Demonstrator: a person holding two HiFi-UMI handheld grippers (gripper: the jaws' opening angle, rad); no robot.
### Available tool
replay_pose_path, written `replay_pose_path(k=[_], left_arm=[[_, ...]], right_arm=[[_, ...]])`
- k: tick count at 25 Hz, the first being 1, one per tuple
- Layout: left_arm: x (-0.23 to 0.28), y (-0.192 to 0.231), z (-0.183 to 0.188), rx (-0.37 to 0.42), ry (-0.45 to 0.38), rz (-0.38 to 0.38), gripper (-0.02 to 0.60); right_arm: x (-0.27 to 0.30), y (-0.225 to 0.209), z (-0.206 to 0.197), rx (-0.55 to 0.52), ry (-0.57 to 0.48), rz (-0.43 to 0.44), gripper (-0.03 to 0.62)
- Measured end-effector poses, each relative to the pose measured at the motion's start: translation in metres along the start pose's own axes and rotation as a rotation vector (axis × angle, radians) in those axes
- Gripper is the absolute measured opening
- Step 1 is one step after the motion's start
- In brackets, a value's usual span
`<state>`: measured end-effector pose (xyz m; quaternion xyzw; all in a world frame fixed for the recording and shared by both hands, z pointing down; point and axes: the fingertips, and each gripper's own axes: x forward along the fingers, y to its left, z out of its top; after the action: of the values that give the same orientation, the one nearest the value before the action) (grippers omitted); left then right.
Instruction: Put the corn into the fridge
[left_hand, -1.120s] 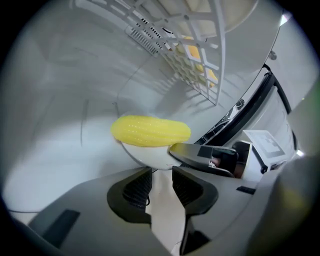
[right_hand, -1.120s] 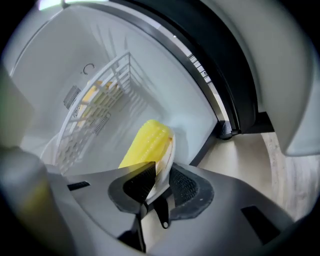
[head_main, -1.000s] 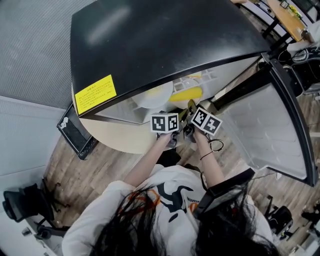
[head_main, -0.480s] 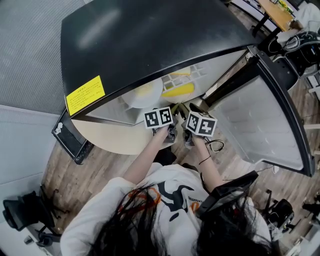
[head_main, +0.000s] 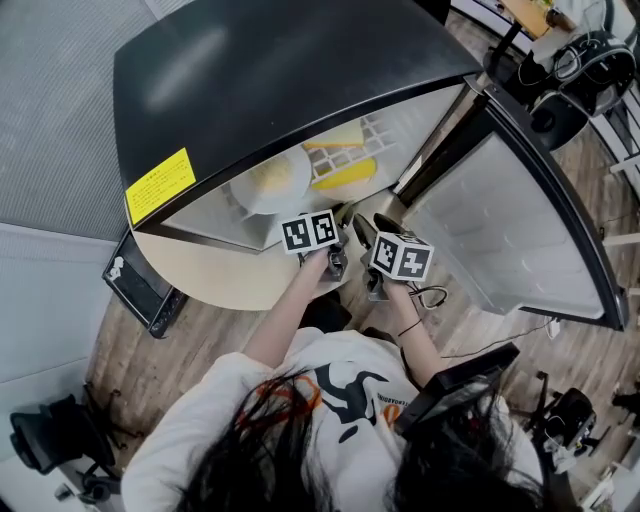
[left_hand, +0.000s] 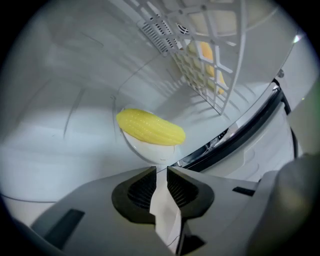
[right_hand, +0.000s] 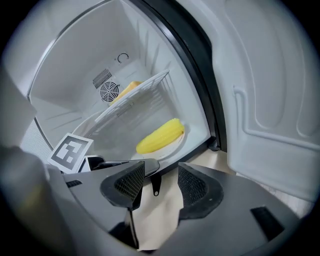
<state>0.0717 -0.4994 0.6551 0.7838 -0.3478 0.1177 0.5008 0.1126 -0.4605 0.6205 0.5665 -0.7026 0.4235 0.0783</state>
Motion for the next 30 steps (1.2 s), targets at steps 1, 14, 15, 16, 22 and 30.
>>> replay_pose_path(k=[1, 14, 15, 16, 22, 30], left_arm=[[-0.003, -0.001, -0.002, 0.019, 0.0, 0.001, 0.066], [-0.067, -0.037, -0.018, 0.225, -0.138, -0.05, 0.013], [-0.074, -0.04, -0.019, 0.246, -0.152, -0.043, 0.014], [-0.08, -0.044, -0.02, 0.263, -0.166, -0.038, 0.013], [-0.118, -0.07, -0.033, 0.337, -0.274, 0.001, 0.013], [-0.162, -0.116, -0.071, 0.444, -0.363, 0.054, 0.014]], right_arm=[[-0.003, 0.001, 0.0, -0.017, 0.0, -0.001, 0.215], [-0.051, 0.029, -0.008, -0.035, -0.059, 0.102, 0.165], [-0.057, 0.032, -0.008, -0.042, -0.064, 0.113, 0.159], [-0.062, 0.035, -0.009, -0.048, -0.07, 0.124, 0.152], [-0.097, 0.044, -0.019, -0.071, -0.095, 0.182, 0.115], [-0.154, 0.051, -0.044, -0.12, -0.096, 0.256, 0.104]])
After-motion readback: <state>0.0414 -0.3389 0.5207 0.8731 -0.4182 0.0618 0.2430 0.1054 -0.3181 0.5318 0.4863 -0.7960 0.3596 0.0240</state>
